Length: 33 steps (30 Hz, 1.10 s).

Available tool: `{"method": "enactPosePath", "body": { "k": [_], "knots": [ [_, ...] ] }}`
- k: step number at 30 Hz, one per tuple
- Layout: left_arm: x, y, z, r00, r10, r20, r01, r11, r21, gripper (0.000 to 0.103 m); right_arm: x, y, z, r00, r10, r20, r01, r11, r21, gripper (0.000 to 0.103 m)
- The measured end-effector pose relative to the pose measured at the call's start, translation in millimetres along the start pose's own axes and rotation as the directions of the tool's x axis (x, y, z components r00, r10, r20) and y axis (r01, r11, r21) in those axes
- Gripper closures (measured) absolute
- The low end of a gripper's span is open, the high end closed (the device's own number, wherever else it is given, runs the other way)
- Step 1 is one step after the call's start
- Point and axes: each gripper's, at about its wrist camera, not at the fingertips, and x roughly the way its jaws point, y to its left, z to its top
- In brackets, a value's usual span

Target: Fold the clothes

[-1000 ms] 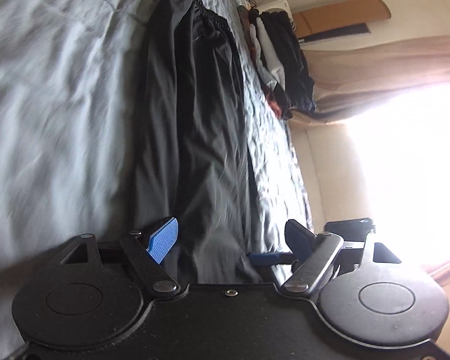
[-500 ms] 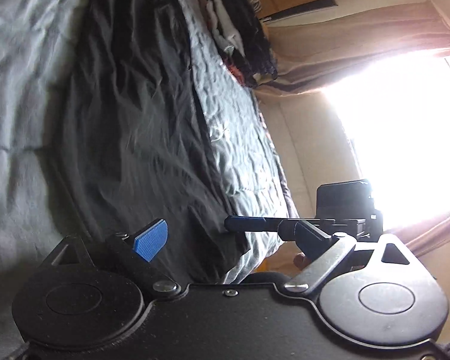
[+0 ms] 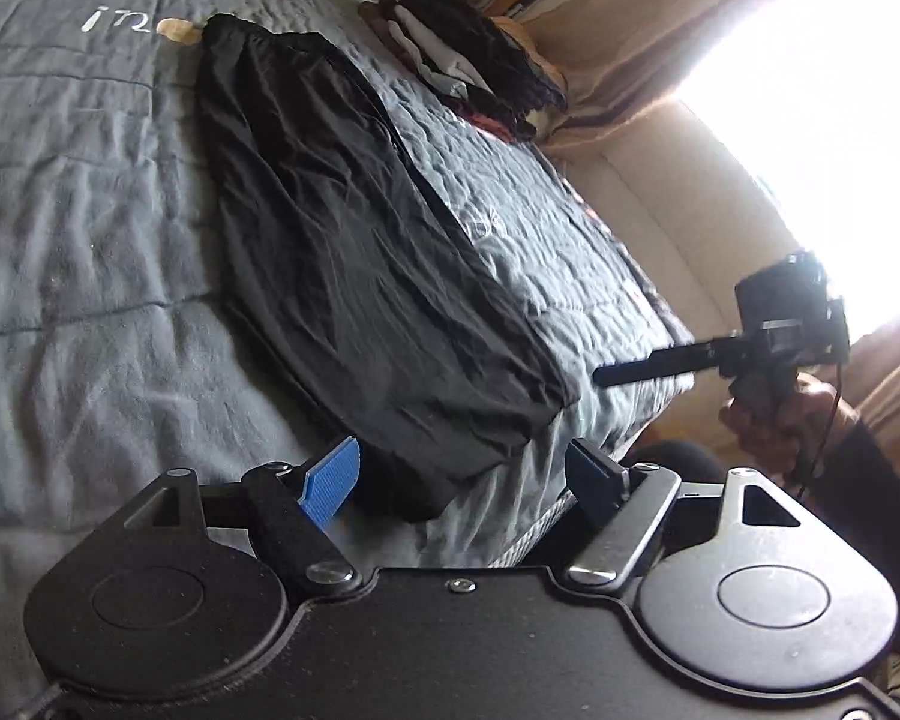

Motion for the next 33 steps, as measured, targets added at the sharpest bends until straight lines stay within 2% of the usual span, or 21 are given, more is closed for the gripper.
{"method": "enactPosePath", "body": {
  "k": [3,8,12,13,14,16,20,25,28,30,31,33],
  "knots": [
    [3,9,-18,1.0,0.001,-0.016,-0.002,1.0,-0.019,0.03,-1,2,-6,1.0,-0.006,0.014,0.006,1.0,0.001,0.018],
    [15,17,-29,1.0,-0.022,-0.016,0.022,0.998,-0.055,0.03,-3,7,-14,0.999,-0.012,0.034,0.012,1.0,0.0,0.018],
    [19,17,-29,0.999,-0.043,0.022,0.044,0.998,-0.05,0.035,-8,13,-18,0.998,-0.004,0.057,0.005,1.0,-0.005,0.018],
    [20,15,-29,0.998,-0.049,0.033,0.05,0.998,-0.04,0.043,-9,14,-19,0.998,-0.002,0.061,0.002,1.0,-0.006,0.018],
    [21,14,-29,0.998,-0.051,0.039,0.052,0.998,-0.03,0.058,-9,16,-19,0.998,-0.003,0.061,0.003,1.0,-0.009,0.018],
    [27,14,-29,0.999,-0.044,0.03,0.044,0.999,-0.022,0.068,-11,17,-20,0.998,-0.002,0.066,0.002,1.0,-0.009,0.018],
    [33,18,-28,0.999,-0.044,0.023,0.045,0.998,-0.047,0.067,-9,13,-25,0.998,-0.006,0.059,0.006,1.0,-0.001,0.018],
    [30,28,-24,0.996,-0.066,0.06,0.073,0.991,-0.113,0.064,-2,4,-30,0.999,-0.019,0.044,0.018,0.999,0.032,0.018],
    [32,28,-22,0.995,-0.075,0.068,0.083,0.99,-0.118,0.066,0,5,-30,0.999,-0.018,0.045,0.017,0.999,0.032,0.018],
    [33,27,-21,0.996,-0.078,0.053,0.084,0.99,-0.113,0.077,-1,7,-29,0.998,-0.021,0.054,0.02,0.999,0.024,0.018],
    [32,26,-22,0.996,-0.08,0.048,0.085,0.991,-0.107,0.087,-2,8,-29,0.998,-0.022,0.058,0.021,0.999,0.024,0.018],
    [29,26,-22,0.995,-0.094,0.047,0.098,0.989,-0.106,0.092,-2,9,-28,0.998,-0.024,0.066,0.022,0.999,0.026,0.018]
  ]
}}
